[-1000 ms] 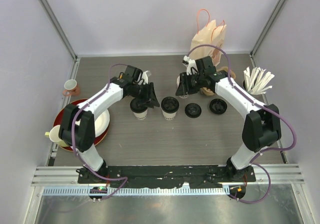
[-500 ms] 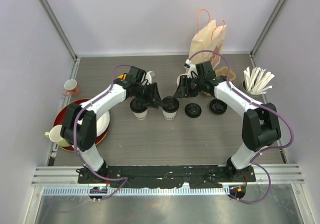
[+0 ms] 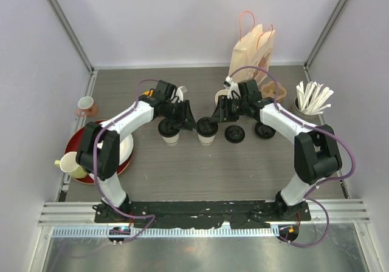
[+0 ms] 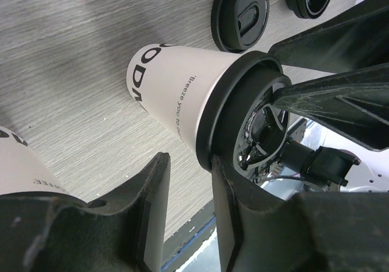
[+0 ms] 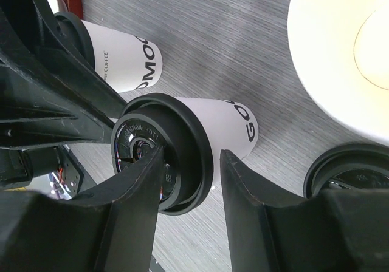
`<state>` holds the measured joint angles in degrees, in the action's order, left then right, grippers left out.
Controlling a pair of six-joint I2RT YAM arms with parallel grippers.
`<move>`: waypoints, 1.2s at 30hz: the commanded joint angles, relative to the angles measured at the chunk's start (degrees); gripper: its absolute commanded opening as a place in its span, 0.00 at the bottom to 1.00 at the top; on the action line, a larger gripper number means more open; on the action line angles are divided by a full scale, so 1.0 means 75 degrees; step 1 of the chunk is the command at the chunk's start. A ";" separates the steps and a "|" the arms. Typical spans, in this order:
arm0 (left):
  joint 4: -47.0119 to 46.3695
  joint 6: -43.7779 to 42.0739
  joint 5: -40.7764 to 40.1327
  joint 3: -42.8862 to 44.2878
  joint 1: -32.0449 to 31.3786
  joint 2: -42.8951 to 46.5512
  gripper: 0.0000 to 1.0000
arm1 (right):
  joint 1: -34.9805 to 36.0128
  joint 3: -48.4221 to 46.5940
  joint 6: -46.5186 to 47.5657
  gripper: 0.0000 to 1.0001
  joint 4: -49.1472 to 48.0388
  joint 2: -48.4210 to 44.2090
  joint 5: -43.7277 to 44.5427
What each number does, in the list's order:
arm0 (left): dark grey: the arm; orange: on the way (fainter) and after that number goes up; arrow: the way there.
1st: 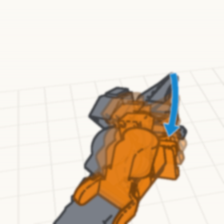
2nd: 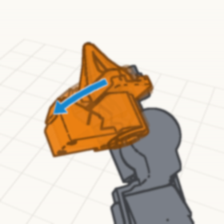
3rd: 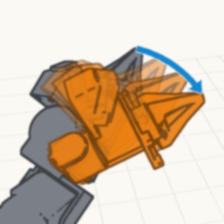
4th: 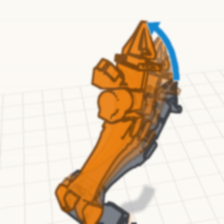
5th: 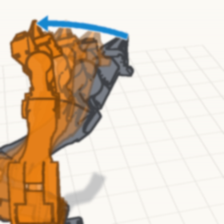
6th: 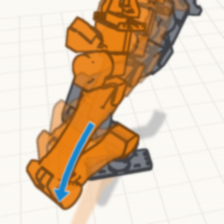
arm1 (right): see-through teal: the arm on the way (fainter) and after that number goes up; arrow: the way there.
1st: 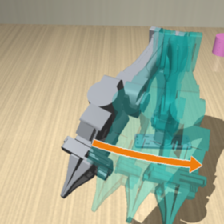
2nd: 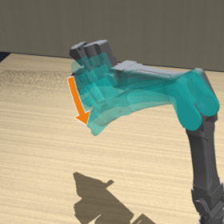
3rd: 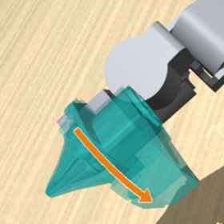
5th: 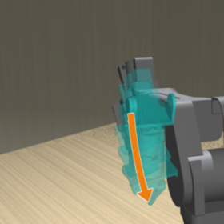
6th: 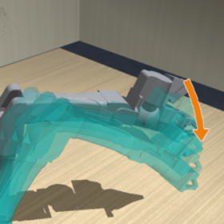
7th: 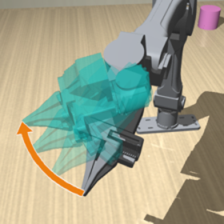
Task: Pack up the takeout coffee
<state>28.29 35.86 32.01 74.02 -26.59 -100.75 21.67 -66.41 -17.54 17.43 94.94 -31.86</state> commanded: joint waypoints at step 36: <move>0.0212 -0.1006 -0.0459 0.0783 0.0182 0.0296 0.43 | 0.0181 0.1099 0.1564 0.12 -0.0344 -0.0190 -0.0615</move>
<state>29.82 32.99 32.05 76.01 -25.85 -102.52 21.47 -55.51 -15.51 2.52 90.39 -34.30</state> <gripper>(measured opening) 0.415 0.333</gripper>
